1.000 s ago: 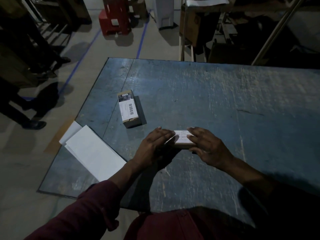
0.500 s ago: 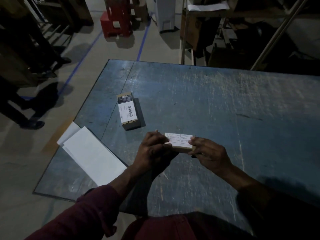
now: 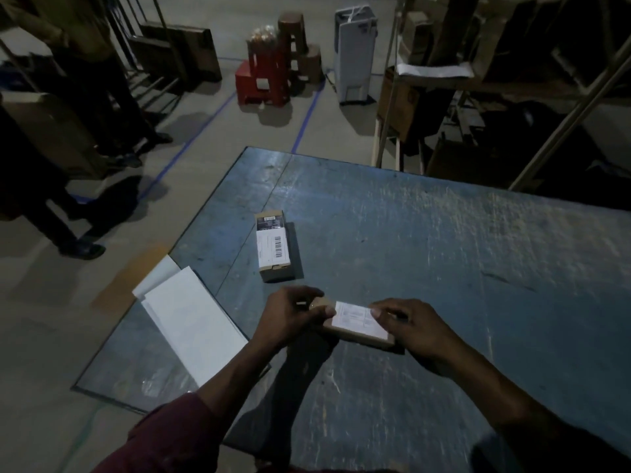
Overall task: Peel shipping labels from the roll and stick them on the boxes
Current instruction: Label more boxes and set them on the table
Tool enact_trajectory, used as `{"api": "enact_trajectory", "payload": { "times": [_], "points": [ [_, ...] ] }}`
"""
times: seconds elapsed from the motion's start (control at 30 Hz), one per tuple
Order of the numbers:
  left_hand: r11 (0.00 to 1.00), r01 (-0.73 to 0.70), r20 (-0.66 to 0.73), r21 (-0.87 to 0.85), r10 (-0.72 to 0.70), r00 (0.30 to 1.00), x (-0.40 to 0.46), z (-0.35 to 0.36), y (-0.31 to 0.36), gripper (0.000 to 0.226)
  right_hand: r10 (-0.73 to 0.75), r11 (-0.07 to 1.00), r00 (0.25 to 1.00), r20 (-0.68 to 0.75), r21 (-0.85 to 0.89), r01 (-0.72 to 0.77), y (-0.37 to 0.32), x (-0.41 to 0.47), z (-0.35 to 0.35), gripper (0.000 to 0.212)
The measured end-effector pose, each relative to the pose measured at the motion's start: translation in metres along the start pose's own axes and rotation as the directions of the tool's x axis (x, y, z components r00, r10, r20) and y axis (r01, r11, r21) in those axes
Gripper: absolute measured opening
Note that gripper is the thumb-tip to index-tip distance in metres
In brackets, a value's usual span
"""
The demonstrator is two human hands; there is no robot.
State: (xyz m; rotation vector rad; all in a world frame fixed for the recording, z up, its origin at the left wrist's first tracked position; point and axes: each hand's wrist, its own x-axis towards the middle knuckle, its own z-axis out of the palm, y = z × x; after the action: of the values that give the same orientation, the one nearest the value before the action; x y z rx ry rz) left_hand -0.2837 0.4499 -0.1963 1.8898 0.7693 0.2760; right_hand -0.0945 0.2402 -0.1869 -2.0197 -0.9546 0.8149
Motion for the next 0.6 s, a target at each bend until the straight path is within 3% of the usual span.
{"api": "enact_trajectory", "payload": {
  "times": [0.07, 0.13, 0.23, 0.33, 0.43, 0.5, 0.6],
  "points": [
    [0.989, 0.011, -0.036, -0.150, -0.017, 0.999, -0.003, -0.003, -0.003, 0.037, 0.050, 0.993, 0.991, 0.125, 0.099, -0.062, -0.008, 0.005, -0.005, 0.016],
    [0.958, -0.036, -0.019, -0.285, 0.032, 0.999, -0.003, -0.010, -0.006, 0.036, 0.098, 0.970, 0.955, 0.281, 0.189, -0.155, -0.019, 0.012, -0.012, 0.033],
    [0.936, -0.122, 0.015, -0.330, 0.134, 0.991, 0.003, -0.025, -0.005, 0.036, 0.117, 0.984, 0.912, 0.394, 0.078, -0.160, -0.033, 0.025, -0.016, 0.061],
    [0.939, -0.194, -0.043, -0.285, 0.189, 0.981, 0.012, -0.039, -0.002, 0.039, 0.075, 0.997, 0.968, 0.240, -0.009, -0.075, -0.044, 0.038, -0.011, 0.074],
    [0.958, -0.187, -0.179, -0.219, 0.148, 0.973, 0.017, -0.051, 0.004, 0.047, 0.037, 0.997, 0.999, 0.038, -0.065, -0.035, -0.064, 0.057, -0.007, 0.071],
    [0.962, -0.167, -0.275, -0.215, 0.105, 0.956, 0.014, -0.061, 0.002, 0.038, 0.055, 0.989, 0.995, -0.079, -0.130, -0.065, -0.077, 0.074, -0.004, 0.071],
    [0.974, -0.140, -0.334, -0.180, 0.074, 0.940, 0.001, -0.076, -0.013, 0.018, 0.058, 0.989, 0.989, -0.136, -0.126, -0.076, -0.089, 0.094, 0.003, 0.070]
  ]
}}
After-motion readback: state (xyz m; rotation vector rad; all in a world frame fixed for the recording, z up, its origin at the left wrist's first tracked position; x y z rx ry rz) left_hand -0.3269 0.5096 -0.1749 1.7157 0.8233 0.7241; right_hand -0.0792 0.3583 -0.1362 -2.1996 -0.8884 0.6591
